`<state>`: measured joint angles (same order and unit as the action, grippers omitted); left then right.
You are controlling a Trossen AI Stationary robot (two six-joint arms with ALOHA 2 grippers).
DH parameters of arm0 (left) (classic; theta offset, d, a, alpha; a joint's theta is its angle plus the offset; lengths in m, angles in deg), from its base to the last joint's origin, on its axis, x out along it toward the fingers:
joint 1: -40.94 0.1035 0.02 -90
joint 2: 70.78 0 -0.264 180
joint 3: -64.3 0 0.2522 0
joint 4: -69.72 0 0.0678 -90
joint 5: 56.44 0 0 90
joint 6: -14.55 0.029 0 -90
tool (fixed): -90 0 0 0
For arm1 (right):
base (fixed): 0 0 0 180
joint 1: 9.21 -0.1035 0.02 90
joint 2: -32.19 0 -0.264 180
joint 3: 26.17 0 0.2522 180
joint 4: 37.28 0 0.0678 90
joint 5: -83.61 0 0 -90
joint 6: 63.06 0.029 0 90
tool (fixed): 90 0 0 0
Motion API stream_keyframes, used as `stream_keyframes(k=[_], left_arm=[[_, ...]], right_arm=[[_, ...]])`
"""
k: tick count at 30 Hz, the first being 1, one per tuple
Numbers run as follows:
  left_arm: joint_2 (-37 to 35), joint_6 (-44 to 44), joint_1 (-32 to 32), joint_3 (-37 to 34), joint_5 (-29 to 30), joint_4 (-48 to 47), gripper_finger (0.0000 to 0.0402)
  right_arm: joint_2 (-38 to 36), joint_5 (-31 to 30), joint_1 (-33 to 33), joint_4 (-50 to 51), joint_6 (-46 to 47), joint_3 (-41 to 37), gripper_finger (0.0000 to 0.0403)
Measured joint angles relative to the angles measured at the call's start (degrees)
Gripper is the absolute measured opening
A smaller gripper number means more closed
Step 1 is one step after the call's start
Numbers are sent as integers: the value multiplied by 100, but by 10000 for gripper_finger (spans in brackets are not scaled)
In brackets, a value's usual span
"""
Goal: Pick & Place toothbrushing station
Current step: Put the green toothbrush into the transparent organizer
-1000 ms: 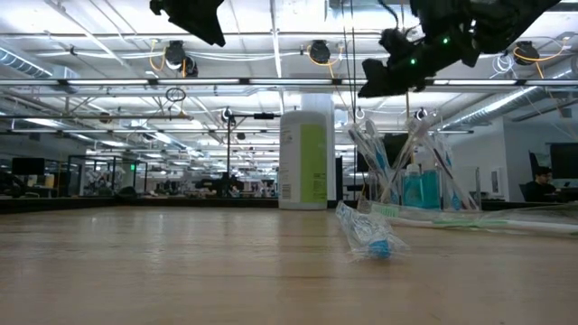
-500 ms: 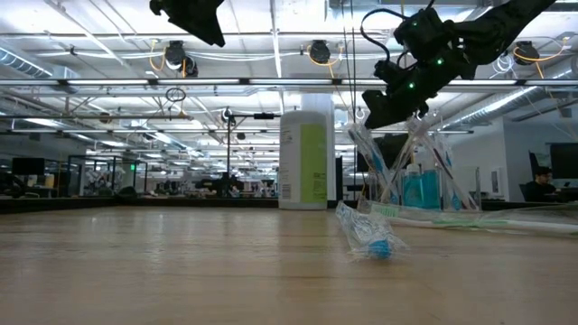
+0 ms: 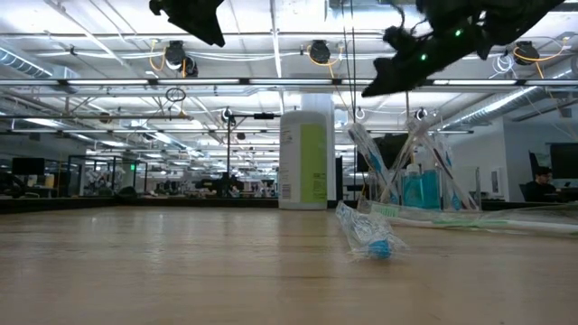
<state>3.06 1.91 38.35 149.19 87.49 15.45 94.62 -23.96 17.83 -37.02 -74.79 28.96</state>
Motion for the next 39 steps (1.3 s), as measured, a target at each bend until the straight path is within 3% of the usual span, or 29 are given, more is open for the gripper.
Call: stream_keyframes(k=[6, 12, 20, 25, 29, 39], left_arm=[[0, -11, 0, 0, -1, 0, 161], [0, -16, 0, 0, 0, 2, 161], [0, -138, 0, 0, -1, 3, 161], [0, -168, 0, 0, -2, 4, 161], [0, -313, 0, 0, -1, 9, 161], [0, -292, 11, 0, 0, 13, 161]], right_arm=[[-436, 716, -793, 145, -53, 0, 165], [-383, 700, -1947, 386, 205, 1, 200], [183, 268, -3277, 673, 1209, 4, 191], [716, 303, -3662, 1358, 2370, 4, 188], [1105, 722, -3920, 2006, 3458, -1, 188], [2414, 705, -4410, 2074, 4310, 2, 187]])
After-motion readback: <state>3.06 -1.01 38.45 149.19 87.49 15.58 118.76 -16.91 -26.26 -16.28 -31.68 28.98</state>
